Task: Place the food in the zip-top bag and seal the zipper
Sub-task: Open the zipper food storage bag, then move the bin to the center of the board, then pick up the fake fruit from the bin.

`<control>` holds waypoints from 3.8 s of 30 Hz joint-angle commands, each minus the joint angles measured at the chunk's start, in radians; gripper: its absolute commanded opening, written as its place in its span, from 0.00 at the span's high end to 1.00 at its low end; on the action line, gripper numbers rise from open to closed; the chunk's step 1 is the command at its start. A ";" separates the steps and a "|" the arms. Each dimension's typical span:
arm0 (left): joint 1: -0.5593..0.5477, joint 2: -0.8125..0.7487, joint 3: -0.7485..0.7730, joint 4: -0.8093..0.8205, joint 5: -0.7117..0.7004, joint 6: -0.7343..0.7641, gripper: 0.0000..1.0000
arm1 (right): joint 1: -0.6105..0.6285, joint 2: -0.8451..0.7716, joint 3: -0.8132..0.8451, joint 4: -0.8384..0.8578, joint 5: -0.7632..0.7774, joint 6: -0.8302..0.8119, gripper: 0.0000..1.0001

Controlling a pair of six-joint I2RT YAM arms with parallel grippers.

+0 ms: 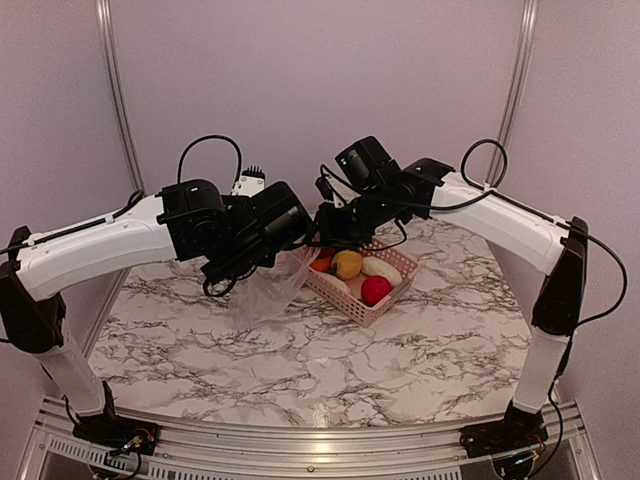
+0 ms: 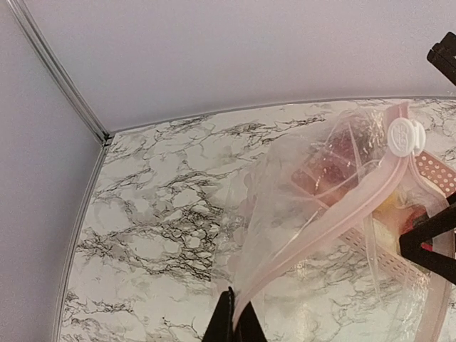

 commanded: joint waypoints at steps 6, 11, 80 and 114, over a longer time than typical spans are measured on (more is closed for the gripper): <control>0.028 -0.093 -0.076 0.012 -0.024 0.043 1.00 | -0.010 -0.117 -0.110 0.255 -0.238 -0.075 0.50; 0.037 -0.136 -0.119 0.010 -0.027 0.054 1.00 | -0.037 -0.161 -0.129 0.281 -0.244 -0.122 0.45; 0.062 -0.156 -0.290 0.261 0.292 0.139 1.00 | -0.226 0.163 -0.059 0.155 -0.017 -0.182 0.22; 0.113 -0.235 -0.214 0.032 0.205 0.194 1.00 | -0.203 -0.091 -0.141 0.151 -0.051 -0.191 0.59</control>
